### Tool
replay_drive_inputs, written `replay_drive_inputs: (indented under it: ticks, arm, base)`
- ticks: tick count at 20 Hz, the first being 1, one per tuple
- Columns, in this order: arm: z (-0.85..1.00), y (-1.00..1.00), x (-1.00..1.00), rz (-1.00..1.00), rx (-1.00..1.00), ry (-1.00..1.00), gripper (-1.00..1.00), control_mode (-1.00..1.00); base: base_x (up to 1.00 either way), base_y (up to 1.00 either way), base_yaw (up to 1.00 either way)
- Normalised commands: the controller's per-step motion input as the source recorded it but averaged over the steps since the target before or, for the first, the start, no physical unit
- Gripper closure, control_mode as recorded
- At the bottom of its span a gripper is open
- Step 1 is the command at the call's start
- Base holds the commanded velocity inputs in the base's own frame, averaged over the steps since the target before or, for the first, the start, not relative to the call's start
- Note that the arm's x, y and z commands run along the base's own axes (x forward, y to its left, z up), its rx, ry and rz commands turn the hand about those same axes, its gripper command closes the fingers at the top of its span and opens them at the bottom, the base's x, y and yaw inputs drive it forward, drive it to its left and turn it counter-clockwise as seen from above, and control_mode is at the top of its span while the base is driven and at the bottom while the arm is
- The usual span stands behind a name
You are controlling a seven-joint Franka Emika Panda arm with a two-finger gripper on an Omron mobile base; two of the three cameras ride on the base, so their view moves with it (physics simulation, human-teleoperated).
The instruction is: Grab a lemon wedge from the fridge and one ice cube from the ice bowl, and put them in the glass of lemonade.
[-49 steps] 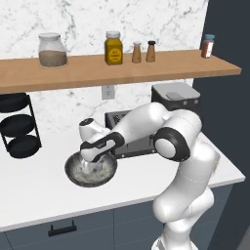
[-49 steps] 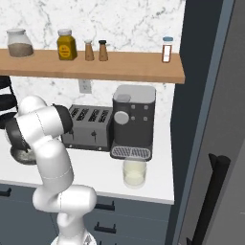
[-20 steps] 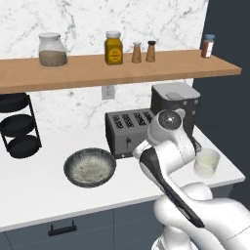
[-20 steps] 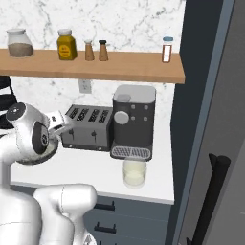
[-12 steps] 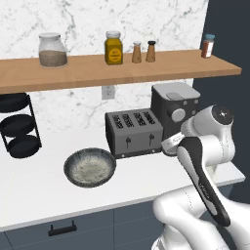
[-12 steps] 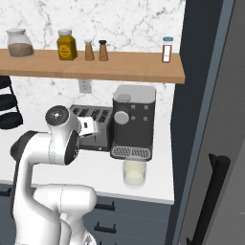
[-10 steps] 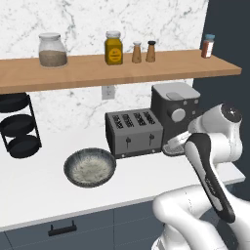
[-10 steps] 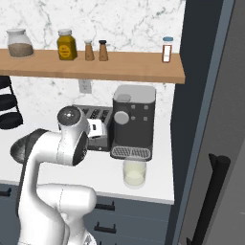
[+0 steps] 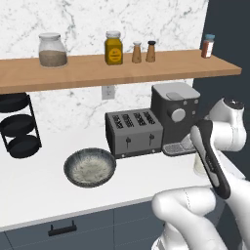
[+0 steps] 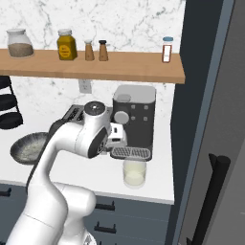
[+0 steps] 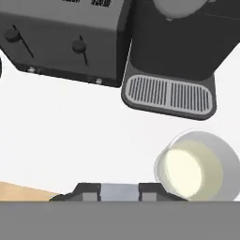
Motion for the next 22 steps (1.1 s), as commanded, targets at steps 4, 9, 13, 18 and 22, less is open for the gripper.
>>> replay_drive_inputs:
  ticks: [4, 9, 13, 18, 22]
  arm:
    - [-0.3, -0.98, 0.17, -0.13, 0.0, 0.31, 1.0, -1.0]
    - [-0.23, -0.69, 0.28, -0.06, 0.0, 0.12, 1.0, -1.0]
    - [-0.36, -0.19, 0.37, -0.03, -0.06, 0.03, 1.0, -1.0]
    - [-0.54, -0.02, 0.34, -0.03, -0.1, 0.1, 1.0, -1.0]
    - [-0.51, -0.06, 0.26, -0.05, -0.07, 0.11, 1.0, -1.0]
  base:
    - [0.0, 0.0, 0.0]
    - [0.0, 0.0, 0.0]
    - [0.0, 0.0, 0.0]
    - [0.0, 0.0, 0.0]
    - [0.0, 0.0, 0.0]
